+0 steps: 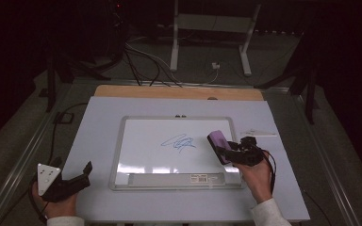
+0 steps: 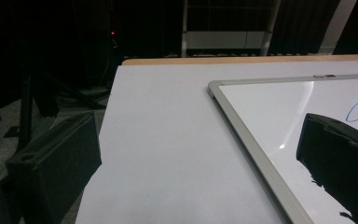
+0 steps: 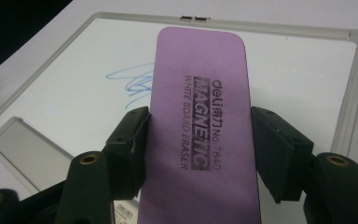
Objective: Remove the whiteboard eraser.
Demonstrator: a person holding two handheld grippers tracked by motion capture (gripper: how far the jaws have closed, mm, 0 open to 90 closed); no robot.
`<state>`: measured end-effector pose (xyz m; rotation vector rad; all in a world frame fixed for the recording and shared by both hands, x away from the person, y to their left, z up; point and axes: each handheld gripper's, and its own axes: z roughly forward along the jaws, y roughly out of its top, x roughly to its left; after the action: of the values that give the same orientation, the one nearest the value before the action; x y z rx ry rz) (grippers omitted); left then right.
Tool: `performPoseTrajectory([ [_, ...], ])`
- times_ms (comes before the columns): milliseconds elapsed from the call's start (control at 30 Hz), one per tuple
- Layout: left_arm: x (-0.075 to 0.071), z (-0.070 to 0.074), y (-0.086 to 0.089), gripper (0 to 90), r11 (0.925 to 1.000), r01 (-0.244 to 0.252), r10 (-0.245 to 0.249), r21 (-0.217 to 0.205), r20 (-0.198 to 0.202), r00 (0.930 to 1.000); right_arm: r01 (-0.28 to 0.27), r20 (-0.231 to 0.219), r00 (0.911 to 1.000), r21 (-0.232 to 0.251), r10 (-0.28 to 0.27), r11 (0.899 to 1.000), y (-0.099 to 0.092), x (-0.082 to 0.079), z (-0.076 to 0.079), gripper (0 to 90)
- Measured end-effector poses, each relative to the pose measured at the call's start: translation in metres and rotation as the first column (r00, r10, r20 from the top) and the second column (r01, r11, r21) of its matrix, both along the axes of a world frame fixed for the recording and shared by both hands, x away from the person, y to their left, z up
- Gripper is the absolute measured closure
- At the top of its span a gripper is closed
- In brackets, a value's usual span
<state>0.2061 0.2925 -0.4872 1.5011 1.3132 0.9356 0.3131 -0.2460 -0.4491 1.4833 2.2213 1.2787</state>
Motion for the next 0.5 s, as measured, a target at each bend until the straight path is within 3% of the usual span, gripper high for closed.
performPoseTrajectory([
  [500,0.000,0.000,0.000,0.5,1.0000,-0.002,0.002,0.000,0.001,1.0000,0.006,0.035,0.9994,-0.032,-0.005,0.999,0.012,0.018,0.010,40.5],
])
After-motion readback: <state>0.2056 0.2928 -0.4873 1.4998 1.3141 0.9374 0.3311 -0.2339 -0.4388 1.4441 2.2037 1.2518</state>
